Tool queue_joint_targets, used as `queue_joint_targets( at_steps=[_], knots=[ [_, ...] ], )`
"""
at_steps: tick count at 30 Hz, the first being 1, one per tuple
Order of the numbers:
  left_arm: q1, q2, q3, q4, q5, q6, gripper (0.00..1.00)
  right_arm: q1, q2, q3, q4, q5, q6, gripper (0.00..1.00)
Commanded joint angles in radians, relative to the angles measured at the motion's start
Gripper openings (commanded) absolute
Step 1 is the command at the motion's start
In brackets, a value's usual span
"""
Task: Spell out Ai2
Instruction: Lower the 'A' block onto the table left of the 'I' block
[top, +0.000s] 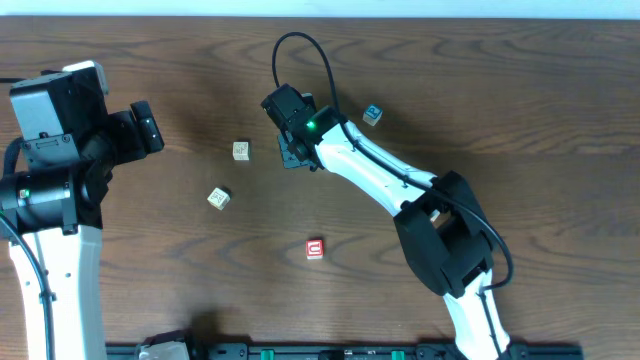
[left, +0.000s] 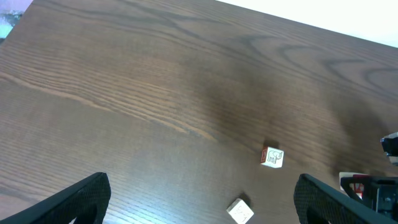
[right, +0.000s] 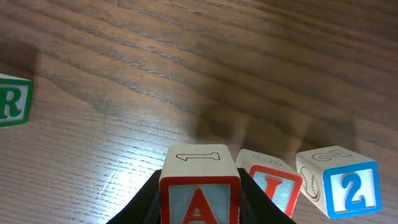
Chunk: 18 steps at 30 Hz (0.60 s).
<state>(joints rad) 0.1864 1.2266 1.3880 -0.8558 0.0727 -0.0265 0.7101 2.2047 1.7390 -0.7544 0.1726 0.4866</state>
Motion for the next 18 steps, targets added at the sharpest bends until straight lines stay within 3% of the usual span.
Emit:
queue_joint_targets(
  at_steps=[1,18],
  knots=[
    [0.004,-0.004,0.016,0.004,0.007,-0.004,0.95,-0.002,0.006,0.012,-0.002,-0.005,0.041,0.13],
    [0.004,-0.004,0.016,0.004,0.007,-0.004,0.95,-0.002,0.023,0.012,-0.022,-0.017,0.074,0.13]
  ],
)
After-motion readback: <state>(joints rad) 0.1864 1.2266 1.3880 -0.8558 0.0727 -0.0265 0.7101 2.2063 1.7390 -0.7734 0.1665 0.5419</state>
